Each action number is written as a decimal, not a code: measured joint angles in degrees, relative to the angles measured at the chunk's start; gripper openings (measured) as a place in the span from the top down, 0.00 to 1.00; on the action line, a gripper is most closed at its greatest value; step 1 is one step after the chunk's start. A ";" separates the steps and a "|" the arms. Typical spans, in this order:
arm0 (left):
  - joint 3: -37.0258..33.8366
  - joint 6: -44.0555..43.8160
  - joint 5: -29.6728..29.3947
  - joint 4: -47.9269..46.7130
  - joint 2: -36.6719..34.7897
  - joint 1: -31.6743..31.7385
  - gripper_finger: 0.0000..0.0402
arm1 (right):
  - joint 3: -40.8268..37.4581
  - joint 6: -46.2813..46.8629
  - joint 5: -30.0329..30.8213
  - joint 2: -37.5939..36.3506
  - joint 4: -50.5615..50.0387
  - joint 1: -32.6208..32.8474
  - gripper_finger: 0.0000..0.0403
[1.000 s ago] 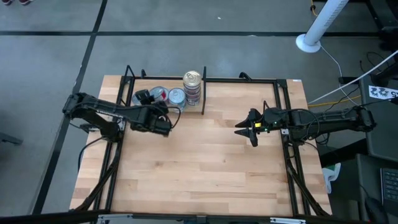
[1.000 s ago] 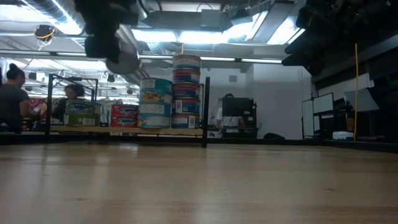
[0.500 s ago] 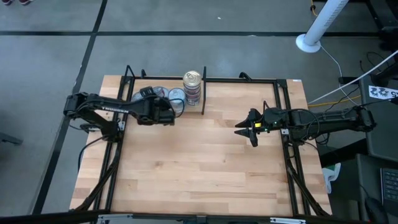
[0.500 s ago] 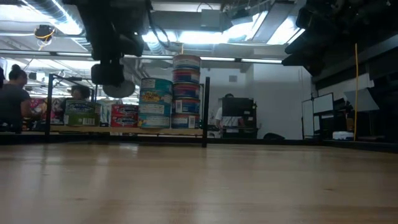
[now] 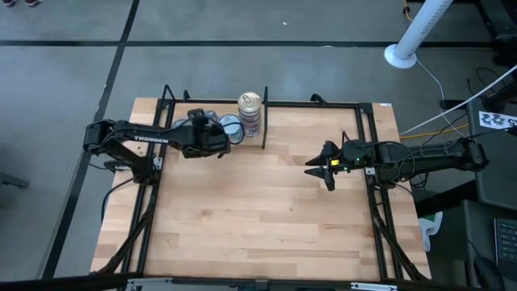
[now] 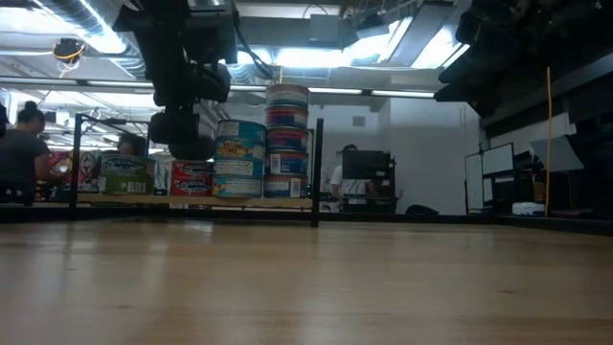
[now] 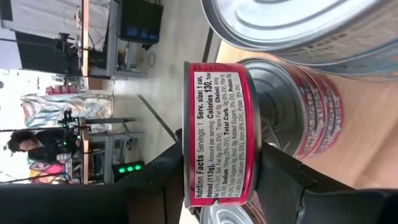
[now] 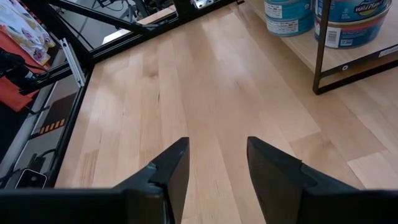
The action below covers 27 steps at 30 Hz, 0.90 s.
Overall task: Stack canned seafood by type on shelf
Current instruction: Stack the red tuna can on top of the red tuna can on the shelf
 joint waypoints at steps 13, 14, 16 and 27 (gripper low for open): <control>0.00 3.09 0.02 0.66 0.00 3.33 0.54 | -0.02 0.00 0.00 0.00 -0.04 0.00 0.60; 0.00 3.01 0.02 0.66 0.00 3.51 0.53 | -0.02 0.00 0.00 0.00 -0.03 0.00 0.60; 0.00 2.18 0.04 0.72 0.00 3.86 0.49 | -0.02 0.00 0.00 0.00 -0.05 0.00 0.60; -0.02 2.90 1.48 1.90 0.00 3.25 0.36 | -0.02 0.00 0.00 0.00 -0.10 0.00 0.60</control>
